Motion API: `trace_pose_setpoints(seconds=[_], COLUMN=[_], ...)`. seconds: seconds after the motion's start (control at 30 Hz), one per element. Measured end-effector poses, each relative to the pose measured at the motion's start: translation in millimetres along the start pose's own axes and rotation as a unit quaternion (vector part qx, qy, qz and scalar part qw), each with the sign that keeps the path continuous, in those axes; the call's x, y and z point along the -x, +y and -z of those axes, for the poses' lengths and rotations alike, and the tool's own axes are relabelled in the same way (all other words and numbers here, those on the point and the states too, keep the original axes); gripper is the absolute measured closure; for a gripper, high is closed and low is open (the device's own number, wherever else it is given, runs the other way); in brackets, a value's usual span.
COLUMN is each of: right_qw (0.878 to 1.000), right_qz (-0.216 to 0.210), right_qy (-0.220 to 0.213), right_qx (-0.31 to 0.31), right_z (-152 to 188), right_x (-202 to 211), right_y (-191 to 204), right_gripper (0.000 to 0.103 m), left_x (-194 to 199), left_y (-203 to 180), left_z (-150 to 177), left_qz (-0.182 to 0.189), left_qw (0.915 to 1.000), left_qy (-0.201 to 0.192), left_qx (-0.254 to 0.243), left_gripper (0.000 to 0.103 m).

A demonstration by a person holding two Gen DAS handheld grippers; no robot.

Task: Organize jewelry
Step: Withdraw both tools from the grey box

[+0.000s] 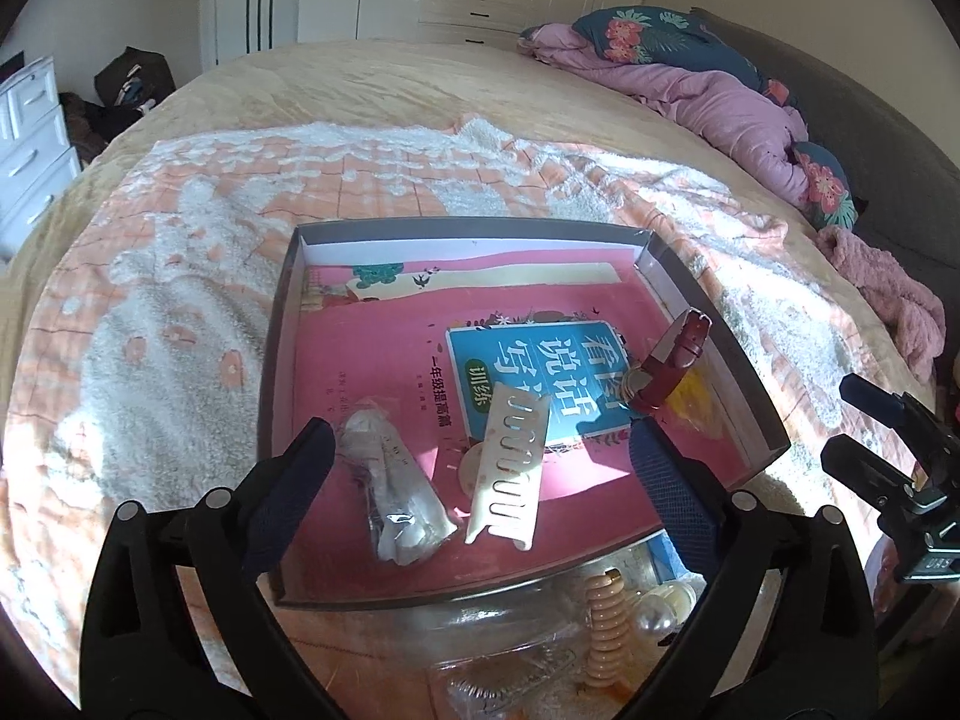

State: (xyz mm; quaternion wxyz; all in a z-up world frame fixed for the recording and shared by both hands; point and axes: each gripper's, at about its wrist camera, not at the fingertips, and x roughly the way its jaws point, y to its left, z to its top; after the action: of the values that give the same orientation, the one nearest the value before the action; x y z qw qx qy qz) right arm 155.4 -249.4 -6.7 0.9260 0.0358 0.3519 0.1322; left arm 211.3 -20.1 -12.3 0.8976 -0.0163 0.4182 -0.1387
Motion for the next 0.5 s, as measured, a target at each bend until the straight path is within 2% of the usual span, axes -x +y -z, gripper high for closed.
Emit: trace_pose_setpoints(seconds=[0.33,0.5], right_qw=[1.000,1.000], right_qz=[-0.007,-0.013], right_qy=[-0.013,-0.018], right_qx=[0.002,0.001], right_z=[0,0], right_x=[15,22], right_y=[4,6], right_gripper=[0.006,0.006], left_x=[30,45], left_y=[9,10], left_z=[-3,-3], left_qz=[-0.006,-0.027], left_qw=[0.9997,0.9989], left_qy=[-0.022,-0.037], left_qx=[0.012,0.009], left_gripper=[0.010,0.010])
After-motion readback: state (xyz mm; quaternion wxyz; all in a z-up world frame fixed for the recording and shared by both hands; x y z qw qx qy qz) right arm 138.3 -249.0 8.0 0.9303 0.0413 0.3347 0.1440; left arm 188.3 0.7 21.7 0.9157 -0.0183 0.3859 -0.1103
